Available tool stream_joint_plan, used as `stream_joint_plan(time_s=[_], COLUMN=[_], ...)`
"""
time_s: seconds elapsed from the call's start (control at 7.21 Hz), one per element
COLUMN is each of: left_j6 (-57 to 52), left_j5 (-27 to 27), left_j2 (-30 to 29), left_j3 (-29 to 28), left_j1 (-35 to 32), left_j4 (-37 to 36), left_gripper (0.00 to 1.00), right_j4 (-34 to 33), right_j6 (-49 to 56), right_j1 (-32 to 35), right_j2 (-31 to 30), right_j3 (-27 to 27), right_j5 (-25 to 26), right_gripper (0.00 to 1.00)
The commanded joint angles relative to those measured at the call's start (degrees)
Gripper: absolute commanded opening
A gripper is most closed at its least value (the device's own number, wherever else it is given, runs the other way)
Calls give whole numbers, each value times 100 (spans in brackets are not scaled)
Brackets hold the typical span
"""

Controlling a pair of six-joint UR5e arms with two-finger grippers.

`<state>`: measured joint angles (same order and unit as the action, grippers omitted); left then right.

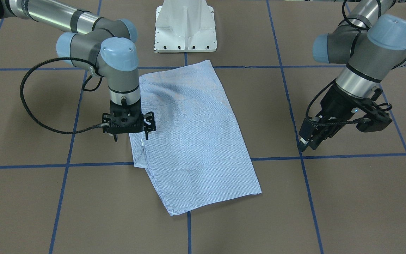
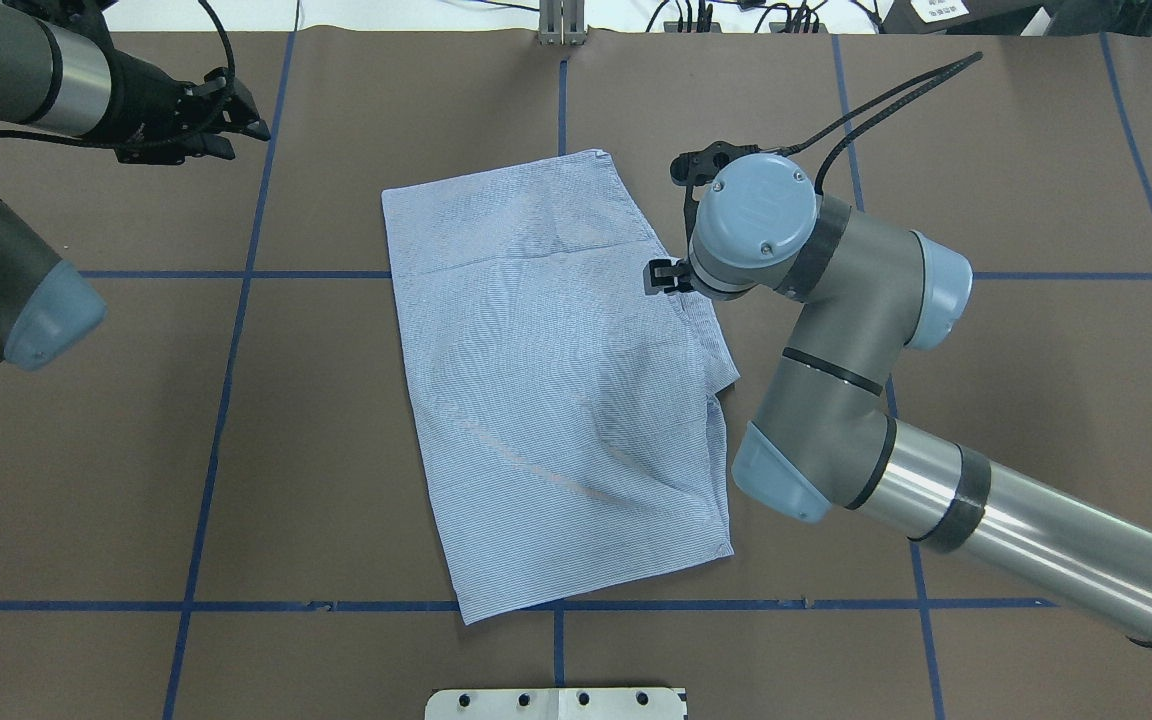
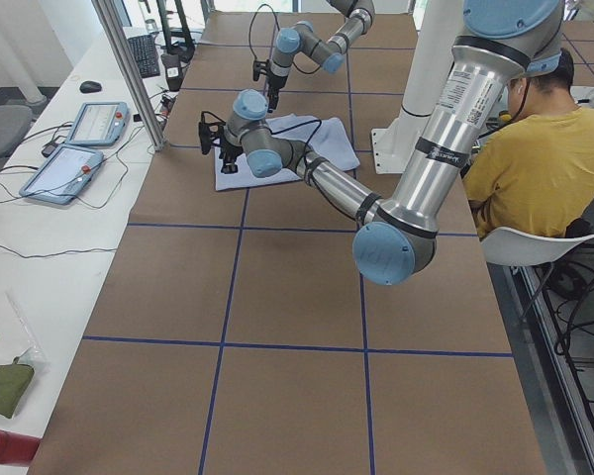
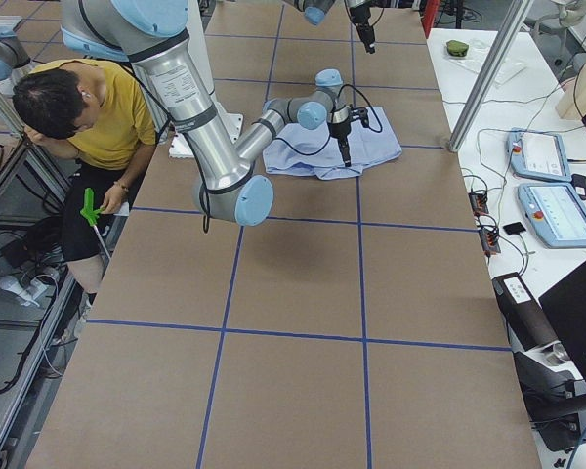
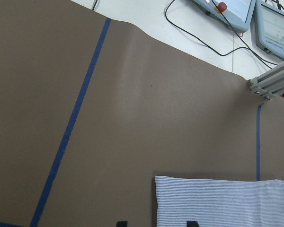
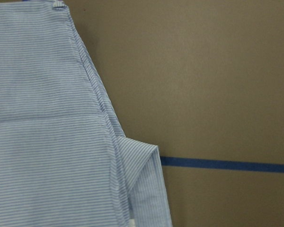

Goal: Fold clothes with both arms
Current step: 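Move the right gripper to the shirt corner nearest the robot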

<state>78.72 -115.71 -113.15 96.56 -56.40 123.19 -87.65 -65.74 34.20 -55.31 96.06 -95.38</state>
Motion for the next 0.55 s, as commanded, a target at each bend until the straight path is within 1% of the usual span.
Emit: stream_joint_plan(time_s=[0.0, 0.14, 0.28, 0.42], left_j6=[20, 11, 11, 11], left_j5=[-4, -4, -4, 5], left_j2=[-14, -22, -23, -23], left_j3=[-40, -32, -40, -32], left_j1=[15, 15, 15, 15], left_j4=[12, 3, 3, 12], left_gripper=[51, 51, 51, 51], right_j4=[20, 11, 11, 11], right_j6=[-3079, -4338, -5334, -5866], right_j1=[-639, -1208, -1579, -1774], right_j2=[-479, -681, -857, -1067], right_j3=[1034, 1334, 1372, 1598], right_j5=[263, 1057, 1448, 1478], right_gripper=[100, 100, 100, 98])
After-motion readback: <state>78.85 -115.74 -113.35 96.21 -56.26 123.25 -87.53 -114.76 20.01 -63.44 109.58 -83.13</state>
